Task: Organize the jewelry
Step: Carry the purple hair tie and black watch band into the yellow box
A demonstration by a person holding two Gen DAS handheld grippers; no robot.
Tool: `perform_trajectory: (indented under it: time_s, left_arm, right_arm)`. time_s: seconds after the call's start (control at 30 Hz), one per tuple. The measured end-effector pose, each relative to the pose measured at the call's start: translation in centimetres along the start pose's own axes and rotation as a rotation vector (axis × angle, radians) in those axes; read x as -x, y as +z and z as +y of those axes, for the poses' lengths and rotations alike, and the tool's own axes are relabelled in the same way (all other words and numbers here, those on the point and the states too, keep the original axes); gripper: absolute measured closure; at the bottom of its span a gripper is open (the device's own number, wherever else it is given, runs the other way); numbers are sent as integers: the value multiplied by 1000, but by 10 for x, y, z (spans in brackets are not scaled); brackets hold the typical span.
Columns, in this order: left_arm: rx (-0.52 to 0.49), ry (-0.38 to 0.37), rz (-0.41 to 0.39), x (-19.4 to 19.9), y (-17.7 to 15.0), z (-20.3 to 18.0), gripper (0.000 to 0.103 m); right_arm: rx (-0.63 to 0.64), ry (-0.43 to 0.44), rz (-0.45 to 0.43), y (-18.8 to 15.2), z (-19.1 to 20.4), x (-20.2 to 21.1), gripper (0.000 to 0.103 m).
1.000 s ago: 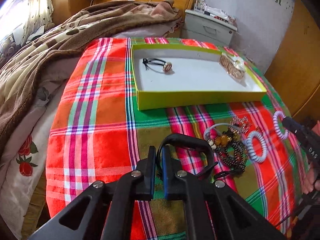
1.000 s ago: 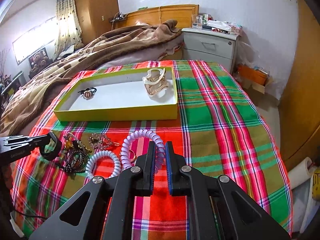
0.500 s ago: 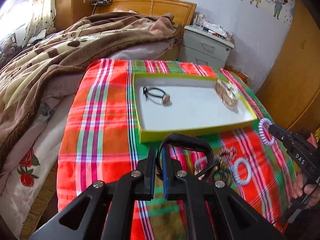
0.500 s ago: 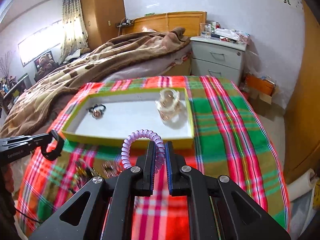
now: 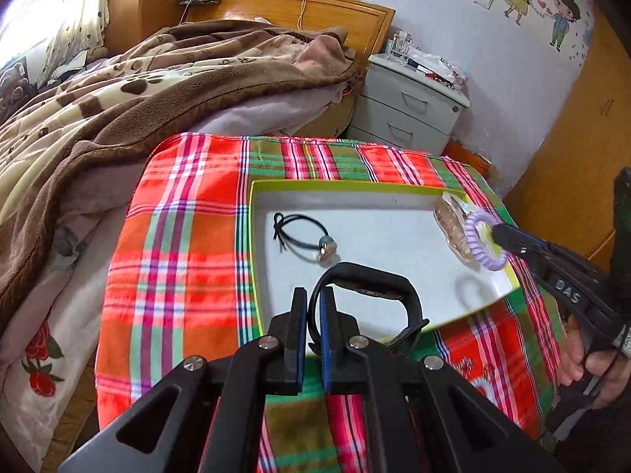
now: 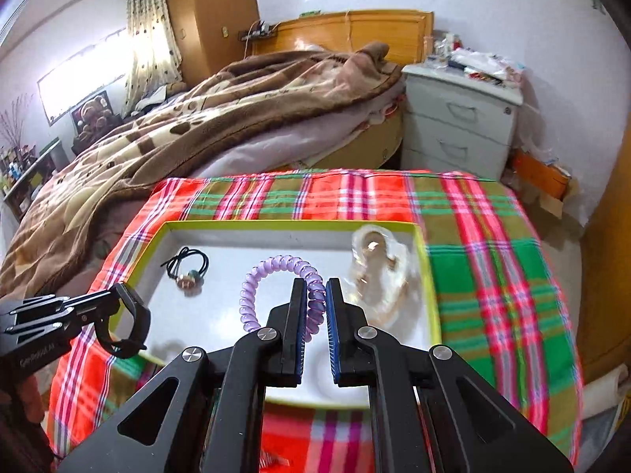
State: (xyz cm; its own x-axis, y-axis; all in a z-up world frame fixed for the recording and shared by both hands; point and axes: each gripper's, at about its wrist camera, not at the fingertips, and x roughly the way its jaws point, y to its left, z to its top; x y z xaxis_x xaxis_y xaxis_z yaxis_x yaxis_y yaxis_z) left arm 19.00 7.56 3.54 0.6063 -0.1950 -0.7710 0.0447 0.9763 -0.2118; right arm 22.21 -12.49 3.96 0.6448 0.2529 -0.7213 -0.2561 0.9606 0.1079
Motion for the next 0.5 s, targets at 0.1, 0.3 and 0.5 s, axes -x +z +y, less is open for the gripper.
perform_trajectory:
  time_s: [0.1, 0.3, 0.5]
  left_arm:
    - [0, 16, 2, -9, 7, 1, 96]
    - [1, 41, 30, -29, 12, 4, 96]
    - [-1, 57, 55, -43, 13, 6, 96]
  right_arm:
    - [-2, 12, 34, 8, 3, -19, 93]
    - [12, 25, 96, 18, 12, -53, 93]
    - [17, 14, 132, 23, 12, -75, 93]
